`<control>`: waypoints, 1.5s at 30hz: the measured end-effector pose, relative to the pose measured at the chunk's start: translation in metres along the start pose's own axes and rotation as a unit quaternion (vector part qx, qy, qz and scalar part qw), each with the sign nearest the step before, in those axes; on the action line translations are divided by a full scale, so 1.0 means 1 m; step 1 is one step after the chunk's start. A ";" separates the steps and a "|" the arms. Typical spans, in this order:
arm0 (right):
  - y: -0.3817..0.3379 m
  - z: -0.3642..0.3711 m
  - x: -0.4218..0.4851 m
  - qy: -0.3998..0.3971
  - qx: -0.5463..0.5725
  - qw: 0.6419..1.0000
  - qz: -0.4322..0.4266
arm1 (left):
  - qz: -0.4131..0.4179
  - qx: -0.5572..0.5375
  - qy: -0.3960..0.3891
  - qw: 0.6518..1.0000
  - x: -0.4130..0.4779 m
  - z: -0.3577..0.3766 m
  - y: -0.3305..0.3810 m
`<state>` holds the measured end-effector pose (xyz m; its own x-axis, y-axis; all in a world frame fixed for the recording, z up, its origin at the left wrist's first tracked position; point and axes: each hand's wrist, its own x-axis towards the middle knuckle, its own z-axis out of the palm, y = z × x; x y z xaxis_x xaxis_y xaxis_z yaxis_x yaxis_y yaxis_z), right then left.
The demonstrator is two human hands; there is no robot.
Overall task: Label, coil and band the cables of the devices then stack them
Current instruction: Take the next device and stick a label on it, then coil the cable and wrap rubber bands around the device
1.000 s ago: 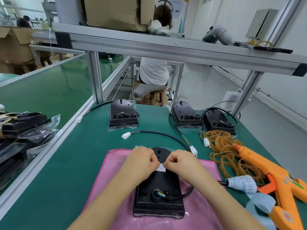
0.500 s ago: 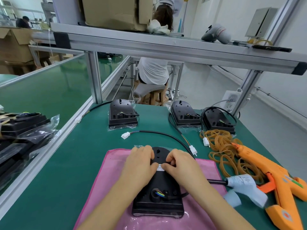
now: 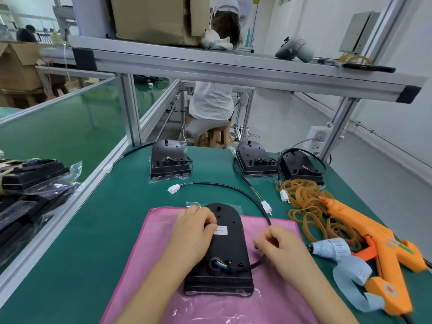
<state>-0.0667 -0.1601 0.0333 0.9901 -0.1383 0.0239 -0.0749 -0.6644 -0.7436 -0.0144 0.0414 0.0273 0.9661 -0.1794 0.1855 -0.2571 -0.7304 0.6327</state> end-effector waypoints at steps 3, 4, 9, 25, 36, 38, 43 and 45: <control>0.005 -0.006 -0.019 -0.058 -0.034 0.996 0.059 | 0.023 0.001 -0.003 1.000 -0.013 -0.005 -0.002; 0.005 -0.005 -0.025 -0.088 -0.016 0.993 0.083 | 0.026 -0.001 -0.002 1.000 -0.017 -0.005 -0.002; 0.002 0.011 -0.035 -0.072 0.274 0.941 0.184 | 0.073 -0.026 -0.017 0.997 -0.031 -0.005 -0.002; -0.026 0.028 0.003 -0.051 0.097 0.992 0.065 | 0.062 -0.097 -0.086 0.990 -0.052 -0.006 -0.004; -0.015 0.029 0.008 -0.056 0.143 0.978 0.143 | 0.106 -0.009 -0.061 0.992 -0.058 0.003 0.006; -0.018 0.028 0.010 -0.078 0.139 0.976 0.147 | 0.117 -0.002 -0.061 0.991 -0.059 0.007 0.009; -0.020 0.018 0.018 -0.139 0.121 0.971 0.152 | -0.001 -0.225 0.025 0.974 -0.053 -0.001 -0.003; -0.019 0.017 0.018 -0.158 0.137 0.967 0.149 | -0.104 -0.115 0.072 0.985 -0.044 -0.008 -0.016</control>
<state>-0.0451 -0.1371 0.0366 0.9199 -0.0339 -0.3908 -0.3701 -0.4051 -0.8360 -0.0531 0.0664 0.0145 0.9895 0.0654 0.1289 -0.0689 -0.5700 0.8187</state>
